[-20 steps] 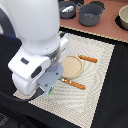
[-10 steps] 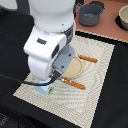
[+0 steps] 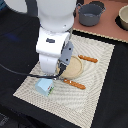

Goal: Interact with the objects in diverse but meaningful ways.

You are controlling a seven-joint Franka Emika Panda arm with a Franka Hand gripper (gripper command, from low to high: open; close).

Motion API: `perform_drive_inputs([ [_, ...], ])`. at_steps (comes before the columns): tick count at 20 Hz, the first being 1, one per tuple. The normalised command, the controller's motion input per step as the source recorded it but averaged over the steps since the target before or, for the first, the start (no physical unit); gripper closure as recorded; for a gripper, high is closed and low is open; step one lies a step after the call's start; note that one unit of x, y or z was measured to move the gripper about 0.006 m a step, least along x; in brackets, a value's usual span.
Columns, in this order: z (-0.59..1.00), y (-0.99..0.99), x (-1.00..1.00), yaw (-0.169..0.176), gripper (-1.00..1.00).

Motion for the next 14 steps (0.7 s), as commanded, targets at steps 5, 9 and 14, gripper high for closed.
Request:
perform_drive_inputs([
  [5,-0.32,0.34,-0.96,0.0,-1.0],
  [9,-0.24,0.29,-0.84,0.027,-1.0],
  [14,-0.2,0.17,-0.35,0.091,-1.0],
])
